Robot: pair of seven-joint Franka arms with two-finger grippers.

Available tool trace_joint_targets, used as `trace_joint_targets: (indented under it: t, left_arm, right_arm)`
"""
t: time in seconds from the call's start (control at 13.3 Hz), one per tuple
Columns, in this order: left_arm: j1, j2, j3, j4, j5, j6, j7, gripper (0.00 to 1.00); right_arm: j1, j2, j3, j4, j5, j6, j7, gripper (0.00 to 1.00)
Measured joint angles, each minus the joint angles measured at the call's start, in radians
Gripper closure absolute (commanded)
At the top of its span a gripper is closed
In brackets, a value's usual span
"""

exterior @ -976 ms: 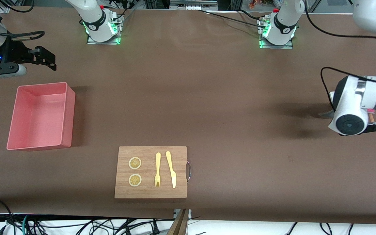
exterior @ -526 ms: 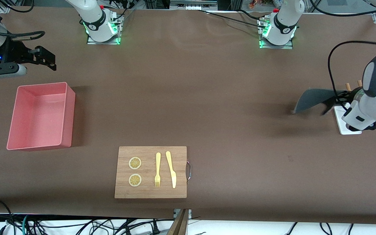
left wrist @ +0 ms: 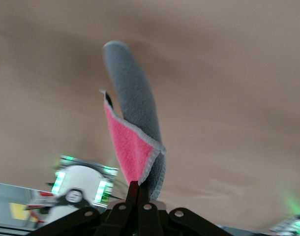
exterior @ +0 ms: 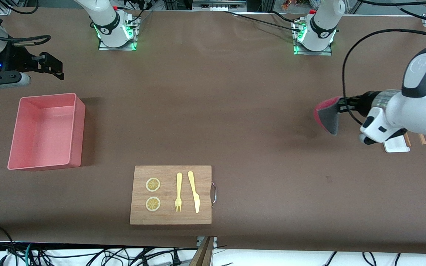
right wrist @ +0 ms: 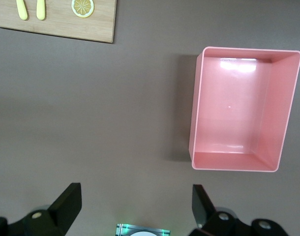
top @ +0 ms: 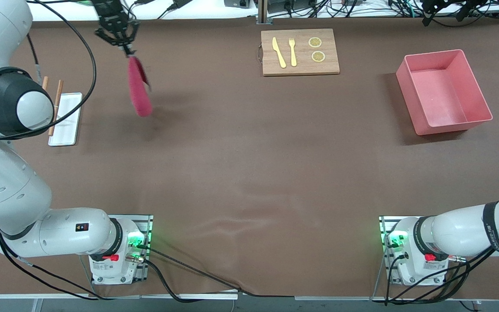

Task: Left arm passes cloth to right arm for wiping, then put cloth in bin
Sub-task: 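Lift the cloth off the stand and carry it toward the table middle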

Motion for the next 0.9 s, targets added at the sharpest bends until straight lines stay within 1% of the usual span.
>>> trace_joint_targets:
  t: [0.23, 0.45, 0.68, 0.83, 0.9]
  left_arm:
    - [-0.032, 0.002, 0.000, 0.011, -0.156, 0.057, -0.107, 1.00]
    - [-0.042, 0.005, 0.001, 0.011, -0.294, 0.122, -0.150, 1.00]
    - [-0.103, 0.010, -0.001, 0.013, -0.365, 0.210, -0.268, 1.00]
    - [-0.167, 0.011, -0.002, 0.014, -0.409, 0.292, -0.379, 1.00]
    - [-0.198, 0.011, -0.002, 0.015, -0.430, 0.336, -0.430, 1.00]
  right_arm:
    - [0.000, 0.000, 0.000, 0.000, 0.000, 0.000, 0.000, 0.01]
    - [0.000, 0.000, 0.000, 0.000, 0.000, 0.000, 0.000, 0.00]
    - [0.001, 0.003, 0.001, -0.001, 0.000, -0.008, -0.002, 0.01]
    - [0.014, 0.032, 0.005, -0.004, 0.005, -0.042, -0.010, 0.01]
    - [0.030, 0.056, 0.008, -0.004, 0.021, -0.056, -0.016, 0.00]
